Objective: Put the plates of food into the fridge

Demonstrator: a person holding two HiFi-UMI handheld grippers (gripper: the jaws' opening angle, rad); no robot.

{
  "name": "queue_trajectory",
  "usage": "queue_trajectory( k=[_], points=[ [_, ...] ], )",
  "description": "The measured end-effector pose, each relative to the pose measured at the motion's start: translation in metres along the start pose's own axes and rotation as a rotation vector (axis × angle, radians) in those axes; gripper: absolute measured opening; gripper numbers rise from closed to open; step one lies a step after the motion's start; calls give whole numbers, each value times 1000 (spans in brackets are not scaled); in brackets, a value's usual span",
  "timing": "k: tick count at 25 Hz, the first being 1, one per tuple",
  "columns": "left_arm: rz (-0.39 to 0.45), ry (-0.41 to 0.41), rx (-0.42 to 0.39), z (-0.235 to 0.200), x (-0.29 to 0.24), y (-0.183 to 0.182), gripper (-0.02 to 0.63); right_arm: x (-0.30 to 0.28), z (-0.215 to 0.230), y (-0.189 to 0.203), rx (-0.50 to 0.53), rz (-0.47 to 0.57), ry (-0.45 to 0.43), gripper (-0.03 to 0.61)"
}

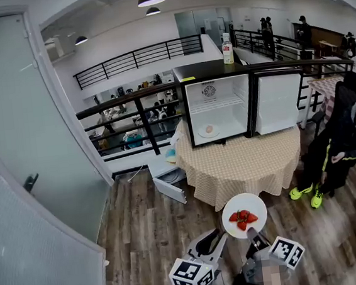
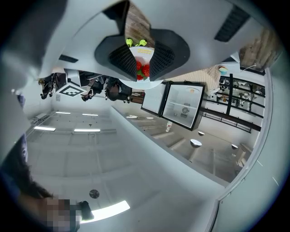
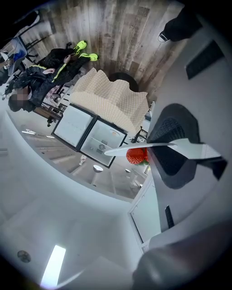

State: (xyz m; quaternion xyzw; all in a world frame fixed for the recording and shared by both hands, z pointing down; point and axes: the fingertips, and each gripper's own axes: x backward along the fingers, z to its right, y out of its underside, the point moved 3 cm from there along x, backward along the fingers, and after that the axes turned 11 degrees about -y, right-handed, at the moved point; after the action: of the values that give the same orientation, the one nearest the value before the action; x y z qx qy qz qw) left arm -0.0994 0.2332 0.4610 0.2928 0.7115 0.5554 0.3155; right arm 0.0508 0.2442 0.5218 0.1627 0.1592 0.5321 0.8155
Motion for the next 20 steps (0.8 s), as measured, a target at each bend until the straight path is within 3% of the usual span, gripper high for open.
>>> queue_trajectory(
  k=[9, 20],
  points=[
    [27, 29, 21, 10, -17, -3, 92, -2, 13, -17, -19, 4, 20, 25],
    [31, -23, 42, -3, -89, -11, 92, -43, 43, -76, 5, -42, 28, 25]
  ],
)
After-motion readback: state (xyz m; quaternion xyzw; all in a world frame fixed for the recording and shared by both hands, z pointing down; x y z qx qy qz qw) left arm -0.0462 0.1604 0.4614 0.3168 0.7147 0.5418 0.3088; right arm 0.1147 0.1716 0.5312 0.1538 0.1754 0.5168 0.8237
